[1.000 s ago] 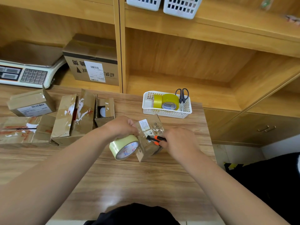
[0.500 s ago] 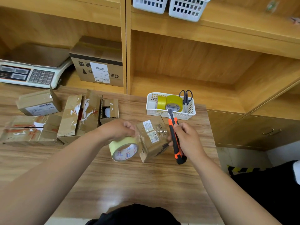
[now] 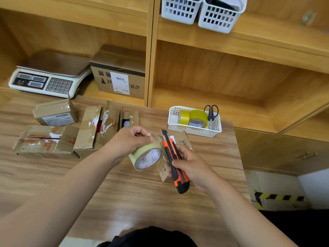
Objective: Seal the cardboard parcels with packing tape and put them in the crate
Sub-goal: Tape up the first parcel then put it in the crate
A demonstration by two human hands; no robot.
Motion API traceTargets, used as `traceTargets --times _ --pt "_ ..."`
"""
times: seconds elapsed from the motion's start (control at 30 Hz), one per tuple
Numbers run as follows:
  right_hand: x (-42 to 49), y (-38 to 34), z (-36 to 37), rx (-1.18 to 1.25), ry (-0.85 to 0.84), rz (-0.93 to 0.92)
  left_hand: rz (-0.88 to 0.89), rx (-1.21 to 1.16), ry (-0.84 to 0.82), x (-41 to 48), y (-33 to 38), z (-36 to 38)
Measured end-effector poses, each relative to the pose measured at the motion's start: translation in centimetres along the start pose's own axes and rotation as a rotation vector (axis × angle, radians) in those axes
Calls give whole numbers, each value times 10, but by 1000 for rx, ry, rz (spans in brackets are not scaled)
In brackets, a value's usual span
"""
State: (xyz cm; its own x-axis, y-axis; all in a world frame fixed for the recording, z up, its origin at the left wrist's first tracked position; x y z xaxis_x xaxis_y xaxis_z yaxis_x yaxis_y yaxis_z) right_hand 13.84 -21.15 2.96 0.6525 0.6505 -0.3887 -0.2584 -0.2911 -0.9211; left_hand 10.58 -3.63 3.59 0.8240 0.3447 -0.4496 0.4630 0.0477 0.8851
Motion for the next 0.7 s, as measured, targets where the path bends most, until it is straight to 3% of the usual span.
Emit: traceTargets --times 0.43,0.7 --pt "-7 -15 13 -112 79 -189 67 121 104 -12 -4 16" --pt "-23 -16 2 -45 90 -234 65 304 112 -10 0 36"
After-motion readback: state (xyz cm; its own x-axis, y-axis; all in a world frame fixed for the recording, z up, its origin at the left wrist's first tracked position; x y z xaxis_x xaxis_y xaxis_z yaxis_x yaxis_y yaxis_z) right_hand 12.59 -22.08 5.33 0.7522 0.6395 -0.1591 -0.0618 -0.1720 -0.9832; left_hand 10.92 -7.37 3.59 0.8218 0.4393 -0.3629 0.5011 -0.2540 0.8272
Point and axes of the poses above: each hand's wrist, its own x-axis towards the middle knuckle, its own z-axis out of the palm, y = z × x, the point moved 9 cm from there along x, towards the middle knuckle, and after that the axes turned 5 degrees about -z, right-handed, at the moved point
